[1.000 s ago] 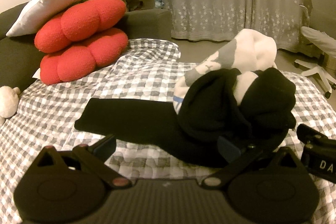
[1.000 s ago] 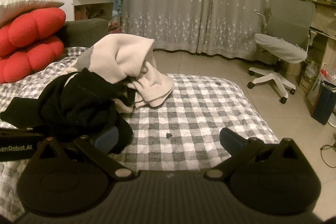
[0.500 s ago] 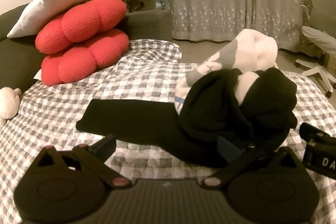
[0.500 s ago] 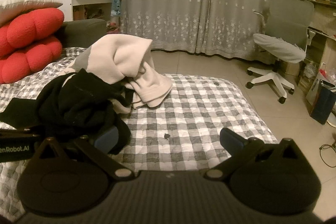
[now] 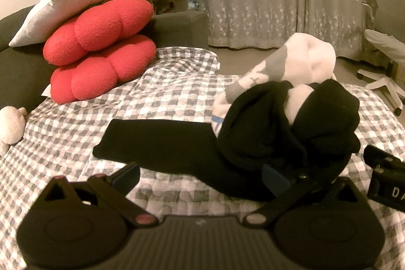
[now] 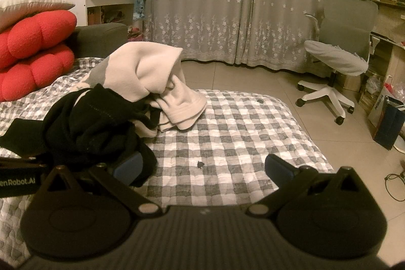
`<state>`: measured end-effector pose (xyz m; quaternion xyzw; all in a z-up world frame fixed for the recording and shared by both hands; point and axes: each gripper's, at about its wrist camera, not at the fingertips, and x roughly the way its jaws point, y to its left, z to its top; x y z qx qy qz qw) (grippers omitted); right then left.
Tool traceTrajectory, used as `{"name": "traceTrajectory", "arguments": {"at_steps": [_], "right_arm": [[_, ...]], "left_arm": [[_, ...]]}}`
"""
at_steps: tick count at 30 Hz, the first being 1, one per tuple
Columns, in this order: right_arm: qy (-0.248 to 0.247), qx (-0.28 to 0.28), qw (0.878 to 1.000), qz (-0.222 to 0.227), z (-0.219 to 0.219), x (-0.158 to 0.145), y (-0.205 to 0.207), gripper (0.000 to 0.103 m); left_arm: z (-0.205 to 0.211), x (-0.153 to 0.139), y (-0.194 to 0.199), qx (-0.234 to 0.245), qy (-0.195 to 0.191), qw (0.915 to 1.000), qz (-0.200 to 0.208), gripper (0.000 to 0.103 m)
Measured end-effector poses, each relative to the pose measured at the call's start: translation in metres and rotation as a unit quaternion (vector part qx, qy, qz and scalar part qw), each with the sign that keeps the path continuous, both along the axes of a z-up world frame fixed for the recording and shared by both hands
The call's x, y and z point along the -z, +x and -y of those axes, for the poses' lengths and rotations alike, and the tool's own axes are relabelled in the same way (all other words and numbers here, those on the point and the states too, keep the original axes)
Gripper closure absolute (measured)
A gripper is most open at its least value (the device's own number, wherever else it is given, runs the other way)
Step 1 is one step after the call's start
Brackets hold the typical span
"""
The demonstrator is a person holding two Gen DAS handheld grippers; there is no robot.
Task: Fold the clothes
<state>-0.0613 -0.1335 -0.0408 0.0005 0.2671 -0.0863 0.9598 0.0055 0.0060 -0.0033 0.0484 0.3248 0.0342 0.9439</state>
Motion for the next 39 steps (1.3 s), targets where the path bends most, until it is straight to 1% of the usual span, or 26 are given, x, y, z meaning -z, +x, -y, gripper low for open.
{"name": "traceTrajectory", "arguments": {"at_steps": [13,26,31,36,39], "right_arm": [[0.004,-0.002,1.0,0.008,-0.003,-0.006,0.003,0.0],[0.019,-0.005,1.0,0.0,-0.007,-0.006,0.022,0.0],[0.027,-0.015,0.999,-0.017,-0.009,0.0,0.036,0.0],[0.035,-0.034,0.998,-0.044,-0.009,0.009,0.051,0.0],[0.04,-0.048,0.997,-0.054,-0.008,0.014,0.055,0.0]], "left_arm": [[0.0,0.002,0.004,-0.002,0.009,1.0,-0.001,0.0],[-0.004,0.007,0.021,-0.007,0.017,0.9998,-0.011,0.0],[-0.007,0.014,0.034,0.011,0.013,0.9997,-0.019,0.0],[-0.009,0.026,0.049,0.035,0.002,0.9987,-0.036,0.0],[-0.007,0.034,0.056,0.047,0.008,0.9981,-0.041,0.0]]}}
